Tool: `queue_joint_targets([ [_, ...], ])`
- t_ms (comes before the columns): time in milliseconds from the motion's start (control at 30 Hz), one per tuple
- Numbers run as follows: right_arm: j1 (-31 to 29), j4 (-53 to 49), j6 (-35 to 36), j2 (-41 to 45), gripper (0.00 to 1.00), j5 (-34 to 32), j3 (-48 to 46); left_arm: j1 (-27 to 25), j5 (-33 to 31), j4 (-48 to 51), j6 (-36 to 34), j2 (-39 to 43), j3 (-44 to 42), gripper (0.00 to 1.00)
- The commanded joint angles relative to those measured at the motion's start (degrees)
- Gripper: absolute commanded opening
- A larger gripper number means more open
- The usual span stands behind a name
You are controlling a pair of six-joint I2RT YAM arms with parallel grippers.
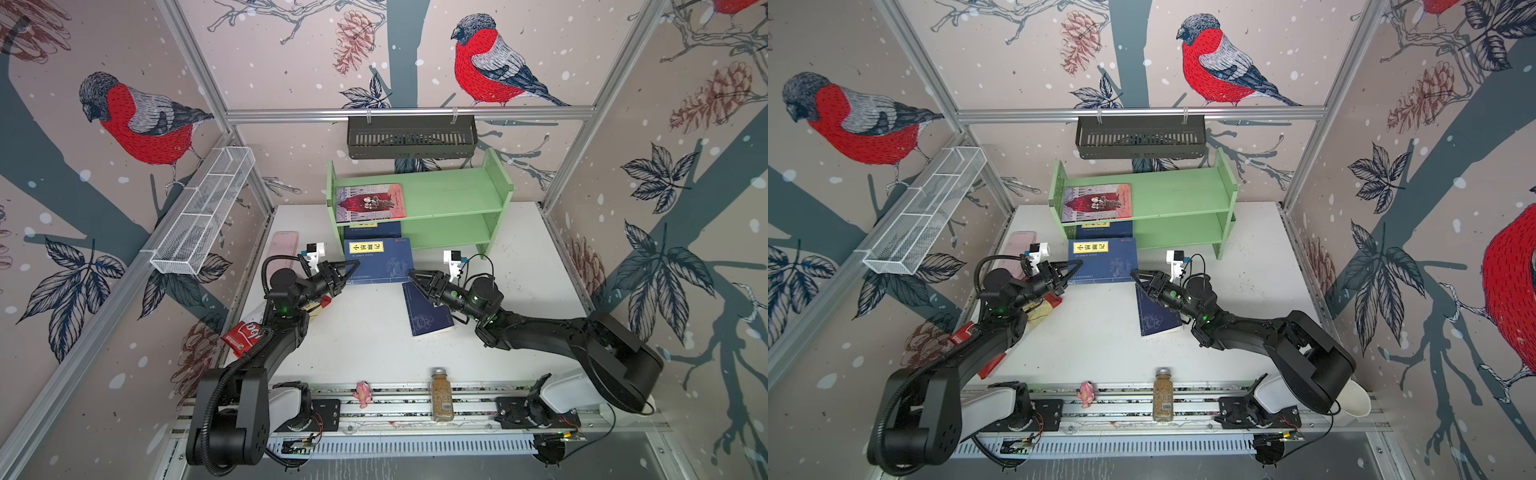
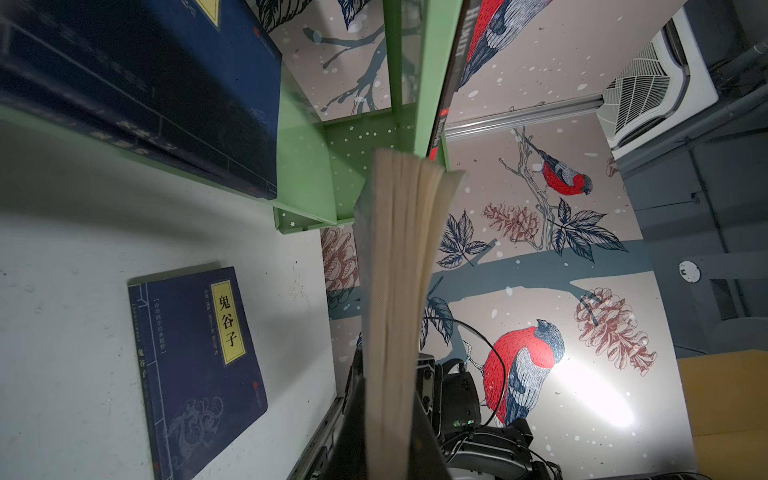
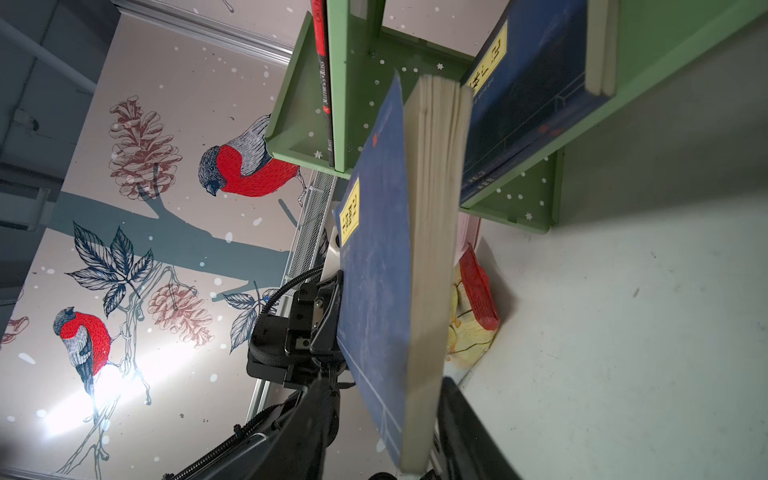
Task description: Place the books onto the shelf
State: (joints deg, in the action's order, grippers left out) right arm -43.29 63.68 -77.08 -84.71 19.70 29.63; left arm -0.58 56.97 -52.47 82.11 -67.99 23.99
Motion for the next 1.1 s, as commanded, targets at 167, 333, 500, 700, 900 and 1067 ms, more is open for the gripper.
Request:
queue_joint_targets([
  [167,0.7,8.2,-2.8,-4.1,0.34,0.8,1.2,0.1,0.2,-6.6,2.5,-1.0,0.2,0.00],
  [333,0.8,11.8,-4.0,-7.1,0.27,1.7,1.9,0.2,0.2,-6.6,2.7,-1.7,0.2,0.00],
  [500,1.1,15.1,-5.1,-9.1,0.17,1.9,2.0,0.1,0.1,-6.1,2.5,-2.2,0.0,0.00],
  [700,1.8,18.1,-6.7,-11.2,0.03,2.7,2.8,0.1,0.0,-4.9,1.5,-2.8,0.0,0.00],
  [900,3.8,24.0,-10.3,-13.2,0.01,3.4,2.6,0.2,-0.5,-2.5,-0.6,-2.7,0.1,0.38],
  [1067,5.0,21.4,-9.7,-12.1,0.00,3.8,2.9,0.5,-0.9,2.1,-4.4,-1.0,0.2,0.58],
])
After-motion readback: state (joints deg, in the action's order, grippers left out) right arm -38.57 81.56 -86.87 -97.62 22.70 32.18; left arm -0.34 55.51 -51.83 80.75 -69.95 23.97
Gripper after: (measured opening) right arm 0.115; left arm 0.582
